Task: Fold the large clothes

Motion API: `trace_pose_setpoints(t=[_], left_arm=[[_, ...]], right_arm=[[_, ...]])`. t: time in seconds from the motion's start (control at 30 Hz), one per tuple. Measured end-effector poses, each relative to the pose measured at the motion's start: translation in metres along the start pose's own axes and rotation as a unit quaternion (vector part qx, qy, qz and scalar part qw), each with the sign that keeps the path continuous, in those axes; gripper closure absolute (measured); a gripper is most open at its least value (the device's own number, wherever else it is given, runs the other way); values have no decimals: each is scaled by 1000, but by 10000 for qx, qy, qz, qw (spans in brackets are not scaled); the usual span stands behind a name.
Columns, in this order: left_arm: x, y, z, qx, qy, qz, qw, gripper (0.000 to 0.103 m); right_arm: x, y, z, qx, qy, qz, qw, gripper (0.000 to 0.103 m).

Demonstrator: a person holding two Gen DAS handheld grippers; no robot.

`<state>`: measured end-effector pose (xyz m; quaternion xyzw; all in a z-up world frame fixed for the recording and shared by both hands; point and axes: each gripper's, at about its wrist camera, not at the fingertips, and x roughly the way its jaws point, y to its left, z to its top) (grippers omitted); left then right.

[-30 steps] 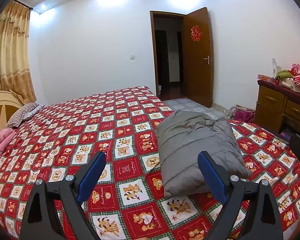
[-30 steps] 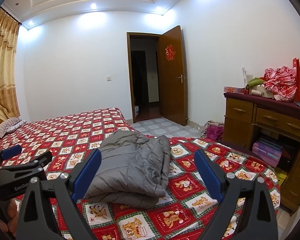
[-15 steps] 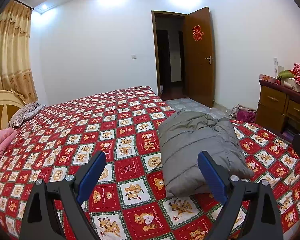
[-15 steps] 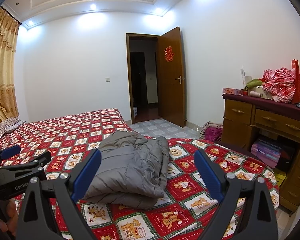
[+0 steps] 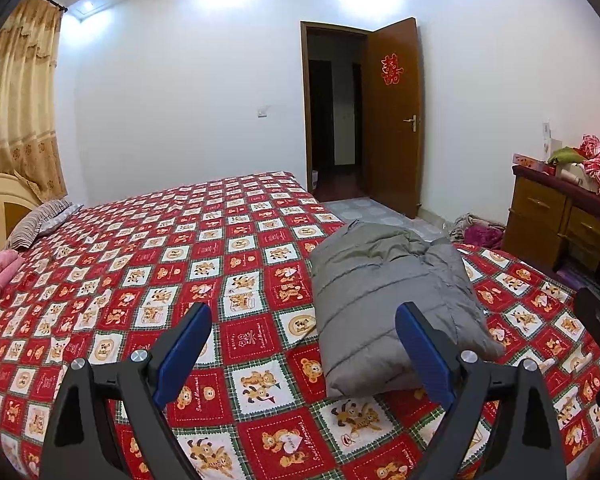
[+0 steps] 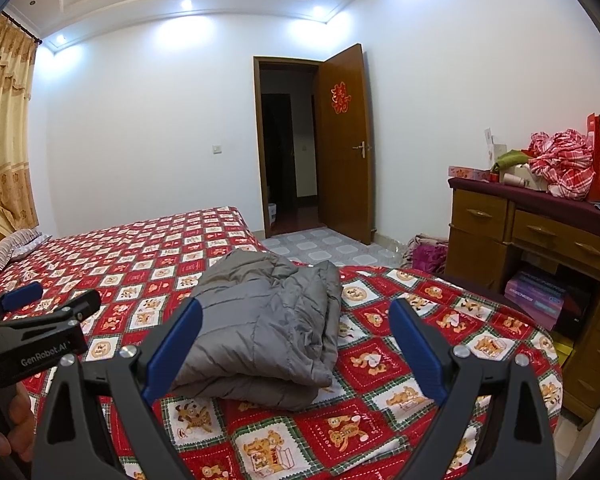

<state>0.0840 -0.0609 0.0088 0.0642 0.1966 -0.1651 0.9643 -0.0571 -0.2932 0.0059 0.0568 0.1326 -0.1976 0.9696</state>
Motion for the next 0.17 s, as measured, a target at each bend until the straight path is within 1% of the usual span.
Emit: trace_pose_setpoints(t=[0.1, 0.17], left_arm=[[3, 0, -1, 15, 30, 98, 9999, 9], [6, 1, -1, 59, 41, 320, 9995, 9]], right_arm=[[2, 1, -1, -1, 42, -3, 10000, 7], [3, 0, -2, -1, 56, -26, 10000, 7]])
